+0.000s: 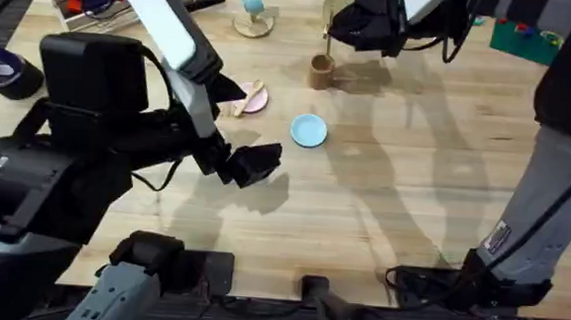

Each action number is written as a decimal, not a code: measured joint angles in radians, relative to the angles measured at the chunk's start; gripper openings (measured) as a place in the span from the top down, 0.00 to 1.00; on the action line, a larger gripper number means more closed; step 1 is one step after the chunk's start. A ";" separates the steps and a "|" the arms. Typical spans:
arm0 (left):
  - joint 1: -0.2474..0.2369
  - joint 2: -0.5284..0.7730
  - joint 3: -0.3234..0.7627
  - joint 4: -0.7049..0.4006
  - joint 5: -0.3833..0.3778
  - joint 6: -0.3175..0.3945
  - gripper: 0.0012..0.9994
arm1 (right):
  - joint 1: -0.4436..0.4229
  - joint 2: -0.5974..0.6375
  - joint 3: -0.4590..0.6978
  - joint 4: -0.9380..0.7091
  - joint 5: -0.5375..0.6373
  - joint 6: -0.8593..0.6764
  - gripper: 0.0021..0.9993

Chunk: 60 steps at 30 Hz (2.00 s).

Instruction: Pick up a utensil and set it on the pink plate, then put the other utensil in the container.

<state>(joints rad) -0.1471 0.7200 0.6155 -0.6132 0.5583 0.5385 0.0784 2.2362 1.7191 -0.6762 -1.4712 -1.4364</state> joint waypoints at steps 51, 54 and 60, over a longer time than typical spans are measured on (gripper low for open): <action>0.000 0.000 0.000 0.000 0.000 0.000 0.01 | 0.005 0.079 0.000 0.026 0.000 -0.001 0.97; 0.000 0.000 0.000 0.000 0.000 0.000 0.01 | 0.005 0.079 0.000 0.026 0.000 -0.001 0.97; 0.000 0.000 0.000 0.000 0.000 0.000 0.01 | 0.005 0.079 0.000 0.026 0.000 -0.001 0.97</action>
<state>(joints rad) -0.1471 0.7200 0.6155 -0.6132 0.5583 0.5385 0.0834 2.3150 1.7191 -0.6506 -1.4715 -1.4376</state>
